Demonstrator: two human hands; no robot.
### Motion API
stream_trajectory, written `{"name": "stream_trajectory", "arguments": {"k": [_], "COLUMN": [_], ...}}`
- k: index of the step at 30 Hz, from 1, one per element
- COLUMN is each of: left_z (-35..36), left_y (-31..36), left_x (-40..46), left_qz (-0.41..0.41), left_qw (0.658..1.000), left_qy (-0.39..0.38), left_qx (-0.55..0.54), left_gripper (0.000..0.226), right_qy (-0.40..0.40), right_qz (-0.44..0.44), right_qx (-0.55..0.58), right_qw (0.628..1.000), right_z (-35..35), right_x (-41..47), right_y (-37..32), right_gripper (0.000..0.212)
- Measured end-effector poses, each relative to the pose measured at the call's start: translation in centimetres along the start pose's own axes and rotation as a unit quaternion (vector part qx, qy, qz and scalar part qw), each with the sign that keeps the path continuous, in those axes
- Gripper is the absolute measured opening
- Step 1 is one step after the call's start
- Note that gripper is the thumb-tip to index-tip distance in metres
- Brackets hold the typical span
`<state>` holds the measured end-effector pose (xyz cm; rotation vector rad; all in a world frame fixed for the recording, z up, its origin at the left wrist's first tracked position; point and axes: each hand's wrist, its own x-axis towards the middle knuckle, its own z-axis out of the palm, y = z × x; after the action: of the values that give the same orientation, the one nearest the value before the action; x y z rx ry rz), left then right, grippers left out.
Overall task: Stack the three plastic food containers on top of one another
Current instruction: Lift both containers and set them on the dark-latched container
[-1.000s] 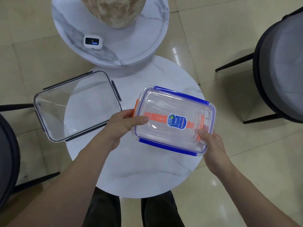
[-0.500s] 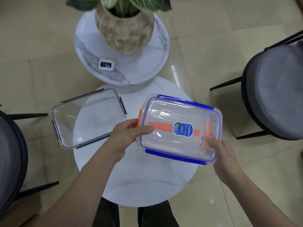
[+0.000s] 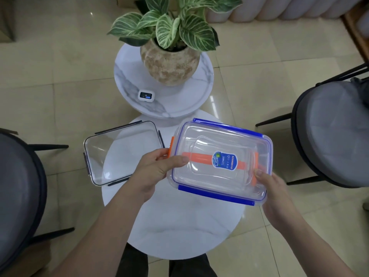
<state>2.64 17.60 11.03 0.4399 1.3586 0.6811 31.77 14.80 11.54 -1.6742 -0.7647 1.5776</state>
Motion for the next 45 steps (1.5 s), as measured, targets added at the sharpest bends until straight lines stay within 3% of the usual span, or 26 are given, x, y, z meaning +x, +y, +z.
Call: {"name": "stream_trajectory", "arguments": {"k": [4,8,11,15,17,20,27,30,38,41,45], "left_z": [-1.9,-3.9,-5.5,-9.0,-10.4,-12.4,-16.6,-18.0,-19.9,-20.2,-21.0], "left_y": [0.4,0.7,0.6,0.4,0.4,0.3,-0.3,-0.5,-1.2,-1.0,-0.7], "left_x": [-0.4,-0.8,-1.3,-2.0,-2.2,-2.5,-3.4,-3.7,-2.9,-2.1,-1.3], "left_qz": [0.005,0.019,0.022,0.026,0.030,0.036,0.043,0.050,0.040,0.038,0.027], "left_qw": [1.000,0.999,0.998,0.996,0.995,0.992,0.988,0.987,0.981,0.982,0.985], "left_qy": [0.006,0.026,0.040,0.063,0.075,0.097,0.110,0.115,0.139,0.126,0.108], "left_qx": [-0.011,-0.018,-0.032,-0.050,-0.060,-0.075,-0.103,-0.103,-0.126,-0.136,-0.132], "left_gripper": [0.079,0.083,0.073,0.060,0.063,0.075,0.063,0.070,0.055,0.067,0.081], "right_qy": [-0.018,-0.044,-0.061,-0.093,-0.106,-0.135,-0.179,-0.191,-0.206,-0.204,-0.215], "right_qz": [-0.002,-0.004,-0.004,-0.013,-0.017,-0.022,-0.022,-0.021,-0.003,-0.006,0.007], "right_qx": [-0.001,-0.016,-0.028,-0.038,-0.044,-0.056,-0.091,-0.100,-0.138,-0.143,-0.139], "right_qw": [1.000,0.999,0.998,0.995,0.993,0.989,0.979,0.976,0.969,0.968,0.967], "right_z": [1.8,4.0,5.7,9.3,10.9,13.1,18.0,19.5,22.2,22.9,23.3], "right_x": [0.4,1.1,1.9,3.5,4.1,4.9,6.2,6.5,8.8,9.6,10.3], "right_y": [-0.5,-1.3,-1.6,-1.7,-1.8,-1.8,-2.0,-1.8,-1.8,-2.1,-2.5], "right_gripper": [0.035,0.073,0.077,0.054,0.064,0.060,0.056,0.059,0.041,0.050,0.037]}}
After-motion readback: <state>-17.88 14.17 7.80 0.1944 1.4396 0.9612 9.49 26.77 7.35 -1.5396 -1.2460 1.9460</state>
